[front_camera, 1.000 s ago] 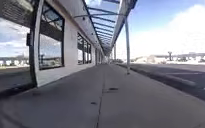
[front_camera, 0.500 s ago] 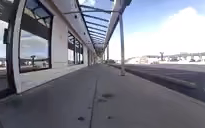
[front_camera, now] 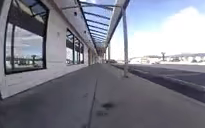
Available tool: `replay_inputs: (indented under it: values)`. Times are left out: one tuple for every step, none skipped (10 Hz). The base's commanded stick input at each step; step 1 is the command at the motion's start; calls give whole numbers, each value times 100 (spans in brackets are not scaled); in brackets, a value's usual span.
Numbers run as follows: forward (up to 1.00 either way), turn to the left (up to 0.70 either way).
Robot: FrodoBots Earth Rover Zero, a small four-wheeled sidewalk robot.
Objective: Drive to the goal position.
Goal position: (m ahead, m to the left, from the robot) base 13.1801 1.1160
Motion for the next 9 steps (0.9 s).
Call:
replay_inputs:
  values:
    - [85,0]
    - [85,0]
    - [85,0]
    - [85,0]
    - [85,26]
    - [85,27]
    - [85,25]
    - [85,0]
    - [85,0]
